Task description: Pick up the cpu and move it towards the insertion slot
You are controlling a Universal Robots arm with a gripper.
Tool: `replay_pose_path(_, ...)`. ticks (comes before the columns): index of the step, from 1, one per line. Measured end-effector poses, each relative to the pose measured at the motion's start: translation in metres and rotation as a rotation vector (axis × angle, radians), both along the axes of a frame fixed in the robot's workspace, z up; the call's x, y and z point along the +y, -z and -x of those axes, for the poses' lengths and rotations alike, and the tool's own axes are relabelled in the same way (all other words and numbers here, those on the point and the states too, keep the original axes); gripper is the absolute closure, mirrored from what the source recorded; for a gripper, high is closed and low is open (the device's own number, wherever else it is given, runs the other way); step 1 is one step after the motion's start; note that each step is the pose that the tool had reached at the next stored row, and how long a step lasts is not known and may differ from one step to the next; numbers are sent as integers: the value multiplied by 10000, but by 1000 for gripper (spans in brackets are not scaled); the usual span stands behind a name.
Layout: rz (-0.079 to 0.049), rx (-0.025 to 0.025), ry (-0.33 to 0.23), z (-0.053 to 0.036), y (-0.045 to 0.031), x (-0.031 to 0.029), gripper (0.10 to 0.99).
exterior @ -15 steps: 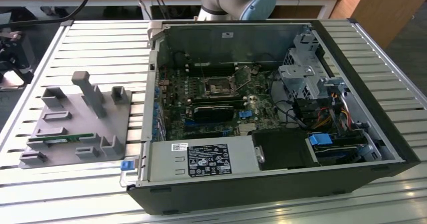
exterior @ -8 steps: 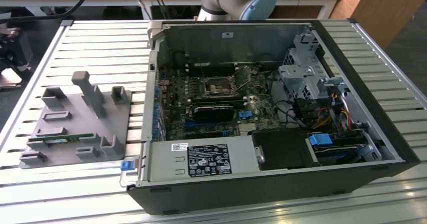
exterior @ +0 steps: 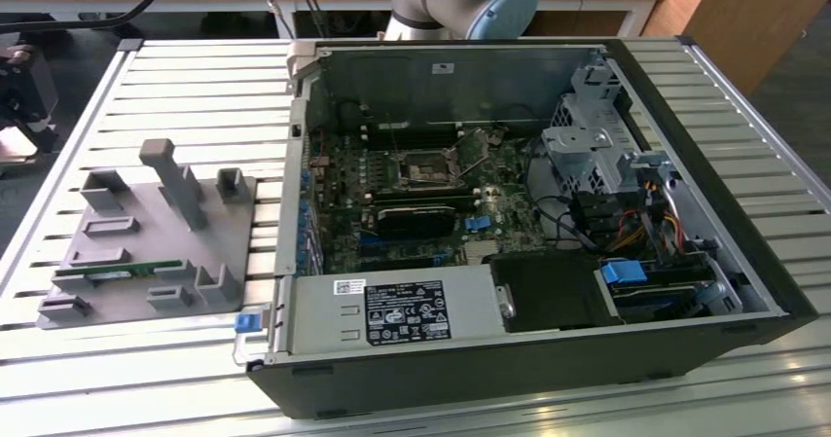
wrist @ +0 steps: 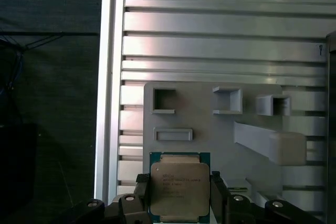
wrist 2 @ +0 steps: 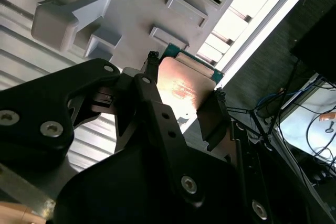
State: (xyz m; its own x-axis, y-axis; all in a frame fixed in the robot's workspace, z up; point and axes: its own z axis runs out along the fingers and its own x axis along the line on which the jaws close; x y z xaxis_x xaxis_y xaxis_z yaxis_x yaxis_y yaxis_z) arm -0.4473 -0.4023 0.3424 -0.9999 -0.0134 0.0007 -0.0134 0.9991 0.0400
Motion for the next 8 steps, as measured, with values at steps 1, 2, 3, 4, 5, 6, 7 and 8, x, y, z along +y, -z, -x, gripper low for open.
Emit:
replay_pose_path(1,0,0,0,0,-10,1,541)
replay_pose_path(2,0,0,0,0,-19,2,541)
replay_pose_path(3,0,0,0,0,-29,3,541)
replay_pose_path(4,0,-1,-1,0,-38,3,541)
replay_pose_path(5,0,0,0,0,-48,4,541)
replay_pose_path(6,0,0,0,0,-58,4,541)
replay_pose_path(7,0,-1,0,0,-65,5,541)
replay_pose_path(8,0,-1,0,0,-74,6,541)
